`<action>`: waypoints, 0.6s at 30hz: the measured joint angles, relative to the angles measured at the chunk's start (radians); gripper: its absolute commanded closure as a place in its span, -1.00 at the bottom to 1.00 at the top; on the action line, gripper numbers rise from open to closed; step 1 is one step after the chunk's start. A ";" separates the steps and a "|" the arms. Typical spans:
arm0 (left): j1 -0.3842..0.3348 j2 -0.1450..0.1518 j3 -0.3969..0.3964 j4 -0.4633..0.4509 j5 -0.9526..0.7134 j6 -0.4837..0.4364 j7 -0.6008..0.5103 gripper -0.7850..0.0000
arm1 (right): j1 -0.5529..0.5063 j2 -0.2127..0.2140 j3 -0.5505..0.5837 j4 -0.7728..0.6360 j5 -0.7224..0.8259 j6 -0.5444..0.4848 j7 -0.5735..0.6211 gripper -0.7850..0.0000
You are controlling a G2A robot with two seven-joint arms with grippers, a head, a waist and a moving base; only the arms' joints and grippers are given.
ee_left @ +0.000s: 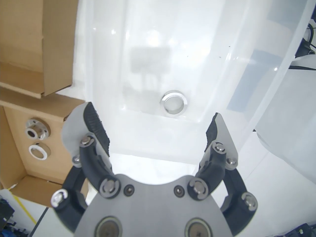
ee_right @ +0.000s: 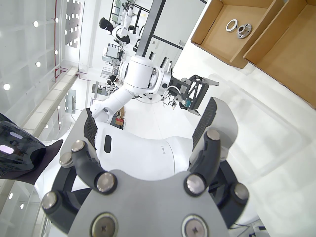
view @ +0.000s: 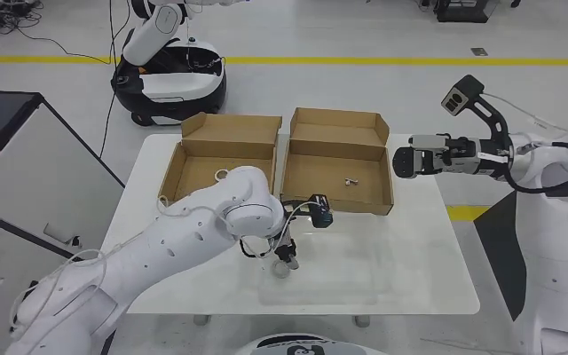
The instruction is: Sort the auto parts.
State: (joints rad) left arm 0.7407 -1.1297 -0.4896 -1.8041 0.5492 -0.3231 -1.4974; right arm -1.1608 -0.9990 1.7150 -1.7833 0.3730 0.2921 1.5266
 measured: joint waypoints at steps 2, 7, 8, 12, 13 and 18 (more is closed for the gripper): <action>-0.013 -0.001 0.033 0.008 0.002 -0.001 0.001 -1.00 | 0.000 0.000 0.000 0.000 0.000 0.000 0.000 -1.00; -0.059 -0.006 0.091 0.036 -0.012 0.015 -0.015 -1.00 | 0.000 0.000 0.000 0.000 0.000 0.000 0.000 -1.00; -0.059 -0.006 0.091 0.037 -0.012 0.016 -0.015 -1.00 | 0.000 0.000 0.000 0.000 0.000 0.000 0.000 -1.00; -0.058 -0.006 0.090 0.036 -0.011 0.015 -0.015 -1.00 | 0.000 0.000 0.000 0.000 0.000 0.000 0.000 -1.00; -0.058 -0.006 0.090 0.036 -0.011 0.015 -0.015 -1.00 | 0.000 0.000 0.000 0.000 0.000 0.000 0.000 -1.00; -0.039 -0.005 0.118 0.046 0.002 -0.023 0.024 -1.00 | 0.000 0.000 0.000 0.000 0.000 0.000 0.000 -1.00</action>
State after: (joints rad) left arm 0.7012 -1.1350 -0.3720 -1.7576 0.5507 -0.3465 -1.4737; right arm -1.1608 -0.9990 1.7150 -1.7833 0.3730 0.2921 1.5266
